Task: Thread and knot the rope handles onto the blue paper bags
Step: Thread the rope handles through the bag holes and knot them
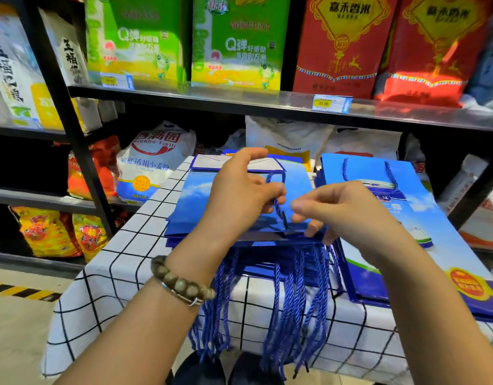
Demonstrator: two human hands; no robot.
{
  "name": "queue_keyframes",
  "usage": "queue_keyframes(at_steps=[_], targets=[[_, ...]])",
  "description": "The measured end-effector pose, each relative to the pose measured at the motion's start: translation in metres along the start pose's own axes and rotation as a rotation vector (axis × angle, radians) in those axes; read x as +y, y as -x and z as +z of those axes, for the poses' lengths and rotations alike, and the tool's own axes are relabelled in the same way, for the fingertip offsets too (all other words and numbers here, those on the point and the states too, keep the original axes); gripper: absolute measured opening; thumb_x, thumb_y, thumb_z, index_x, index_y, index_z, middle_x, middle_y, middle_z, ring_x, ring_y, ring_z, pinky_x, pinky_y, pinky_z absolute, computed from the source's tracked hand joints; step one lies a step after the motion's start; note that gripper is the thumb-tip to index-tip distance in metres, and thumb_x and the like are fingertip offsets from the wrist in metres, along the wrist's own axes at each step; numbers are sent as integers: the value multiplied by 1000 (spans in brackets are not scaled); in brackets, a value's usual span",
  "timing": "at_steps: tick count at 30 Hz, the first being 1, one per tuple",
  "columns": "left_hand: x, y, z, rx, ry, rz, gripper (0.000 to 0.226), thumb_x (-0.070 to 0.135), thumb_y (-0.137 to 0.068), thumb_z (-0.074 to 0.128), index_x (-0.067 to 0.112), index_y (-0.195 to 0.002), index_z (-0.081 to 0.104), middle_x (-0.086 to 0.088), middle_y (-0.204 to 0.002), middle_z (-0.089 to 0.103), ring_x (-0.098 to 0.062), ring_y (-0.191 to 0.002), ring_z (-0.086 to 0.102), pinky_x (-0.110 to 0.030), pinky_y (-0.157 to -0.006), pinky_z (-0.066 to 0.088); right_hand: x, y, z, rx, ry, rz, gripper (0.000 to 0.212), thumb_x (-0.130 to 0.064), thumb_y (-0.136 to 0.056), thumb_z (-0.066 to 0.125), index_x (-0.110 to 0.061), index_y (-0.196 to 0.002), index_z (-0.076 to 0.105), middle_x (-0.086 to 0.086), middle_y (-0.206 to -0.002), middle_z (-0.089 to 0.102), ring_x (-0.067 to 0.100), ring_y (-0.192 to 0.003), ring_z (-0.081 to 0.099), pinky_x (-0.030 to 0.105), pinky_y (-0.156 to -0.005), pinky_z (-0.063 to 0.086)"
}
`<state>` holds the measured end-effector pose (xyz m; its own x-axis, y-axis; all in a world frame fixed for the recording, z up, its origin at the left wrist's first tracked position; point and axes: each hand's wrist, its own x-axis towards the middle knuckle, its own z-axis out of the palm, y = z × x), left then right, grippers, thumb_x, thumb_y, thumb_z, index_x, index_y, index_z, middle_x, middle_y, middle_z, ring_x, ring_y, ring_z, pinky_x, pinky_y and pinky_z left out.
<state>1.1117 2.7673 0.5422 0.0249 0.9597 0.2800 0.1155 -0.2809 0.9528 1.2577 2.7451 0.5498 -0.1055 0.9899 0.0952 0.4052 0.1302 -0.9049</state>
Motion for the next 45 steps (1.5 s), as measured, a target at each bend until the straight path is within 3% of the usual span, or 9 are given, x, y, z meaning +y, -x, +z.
queue_keyframes(at_steps=[4, 8, 12, 14, 17, 21, 29, 38, 45], targets=[[-6, -6, 13, 47, -57, 41, 41, 1, -76, 65, 25, -106, 51, -13, -68, 66, -21, -59, 62, -34, -65, 57, 7, -1, 6, 28, -68, 17, 13, -5, -72, 73, -15, -78, 66, 5, -60, 68, 10, -44, 58, 17, -38, 41], [-10, 3, 8, -14, -237, 105, 43, 18, -80, 68, 27, -120, 51, 4, -73, 66, -18, -77, 64, -38, -80, 52, 15, -5, 4, 42, -127, 39, 19, 5, -75, 67, -13, -76, 65, 2, -57, 65, 10, -50, 63, 17, -48, 50], [-20, 29, -17, -178, -865, 251, 43, 44, -84, 58, 35, -125, 50, 15, -120, 60, -7, -113, 53, -28, -92, 43, 19, -7, 0, 47, -145, 40, 17, 4, -73, 70, -11, -74, 63, 2, -56, 67, 13, -53, 66, 18, -50, 51], [-29, 35, -23, -223, -1018, 290, 38, 44, -89, 51, 36, -125, 50, 17, -129, 55, -8, -118, 48, -27, -91, 40, 20, -7, 2, 44, -92, -2, 15, -1, -72, 72, -13, -70, 63, 1, -56, 68, 9, -52, 65, 15, -47, 46], [-37, 42, -25, -187, -973, 323, 29, 32, -91, 49, 32, -117, 60, 12, -120, 63, -12, -113, 57, -34, -85, 49, 22, -8, 9, 27, 44, -81, 15, -13, -75, 72, -15, -62, 66, -8, -52, 65, -4, -44, 53, 5, -46, 36], [-45, 43, -28, -126, -1000, 470, 23, 22, -67, 62, 25, -86, 74, 6, -84, 74, -16, -74, 71, -34, -47, 56, 30, -11, 12, 3, 137, -99, 19, -17, -77, 71, -19, -59, 66, -12, -52, 64, -5, -47, 51, 5, -49, 36], [-48, 43, -28, -109, -985, 517, 20, 24, -68, 63, 25, -85, 74, 7, -81, 74, -15, -72, 71, -32, -47, 56, 31, -15, 8, -14, 223, -108, 16, -18, -78, 70, -18, -62, 68, -4, -60, 67, 1, -54, 54, 9, -54, 42], [-47, 41, -29, -85, -978, 518, 33, 34, -76, 42, 23, -83, 72, 4, -74, 73, -19, -63, 69, -36, -42, 54, 33, -16, 9, -32, 232, -123, 17, -20, -77, 71, -24, -61, 66, -9, -59, 63, -1, -54, 53, 9, -53, 41], [-35, 39, -30, -59, -917, 354, 13, 26, -83, 58, 25, -88, 70, 5, -79, 71, -23, -73, 66, -33, -57, 52, 29, -6, 10, -182, 589, -344, 15, -29, -88, 52, -23, -90, 66, -17, -84, 52, 10, -85, 54, 33, -79, 45]])
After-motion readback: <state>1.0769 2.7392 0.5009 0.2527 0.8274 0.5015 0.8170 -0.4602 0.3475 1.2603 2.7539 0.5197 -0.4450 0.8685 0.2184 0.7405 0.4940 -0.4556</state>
